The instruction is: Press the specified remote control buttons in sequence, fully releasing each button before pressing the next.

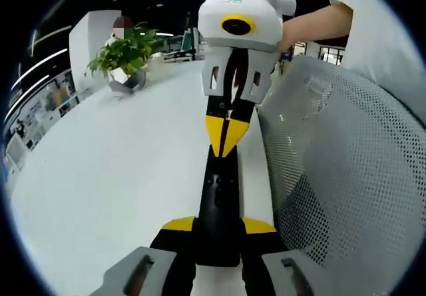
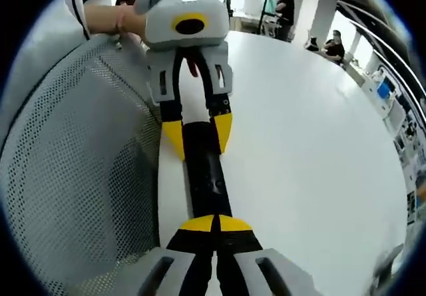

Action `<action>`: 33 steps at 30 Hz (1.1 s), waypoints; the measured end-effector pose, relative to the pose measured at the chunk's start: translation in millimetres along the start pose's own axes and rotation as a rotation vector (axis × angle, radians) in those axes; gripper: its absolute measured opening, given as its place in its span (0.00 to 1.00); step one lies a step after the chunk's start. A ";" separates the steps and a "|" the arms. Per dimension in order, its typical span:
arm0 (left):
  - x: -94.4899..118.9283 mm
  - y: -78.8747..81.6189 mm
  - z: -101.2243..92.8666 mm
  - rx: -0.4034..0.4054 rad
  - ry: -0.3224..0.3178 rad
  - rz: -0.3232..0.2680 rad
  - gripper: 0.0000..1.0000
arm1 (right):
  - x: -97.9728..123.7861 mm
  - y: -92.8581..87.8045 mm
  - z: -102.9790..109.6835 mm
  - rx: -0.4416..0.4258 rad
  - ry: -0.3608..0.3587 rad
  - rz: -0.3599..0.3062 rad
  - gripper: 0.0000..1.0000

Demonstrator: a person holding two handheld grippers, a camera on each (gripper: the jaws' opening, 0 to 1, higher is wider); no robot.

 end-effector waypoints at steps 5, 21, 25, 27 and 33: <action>-0.2 0.1 0.4 -0.001 -0.001 0.000 0.24 | 0.3 -0.4 -0.8 -0.007 -0.008 0.006 0.00; 0.4 0.8 0.7 0.002 0.002 -0.003 0.24 | 0.1 1.9 2.0 -0.051 0.058 -0.041 0.07; 0.1 1.2 0.9 0.000 0.000 0.001 0.24 | -1.5 2.7 3.4 0.057 0.067 -0.023 0.07; 0.2 1.6 0.7 -0.003 0.001 0.006 0.24 | -2.6 4.7 2.1 0.054 0.079 0.000 0.07; 0.2 1.7 0.7 -0.003 0.000 0.009 0.24 | -2.5 3.5 1.1 0.025 0.097 -0.004 0.07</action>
Point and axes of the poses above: the point that each gripper's makers call its tool centre point, and the gripper's own axes: x roughly backward along the fingers, z roughly to its left, y roughly out of its top, the point moved 2 cm from there along x, roughly backward along the fingers, and after that the axes turned 15 degrees about -x, right-handed, at the moved point
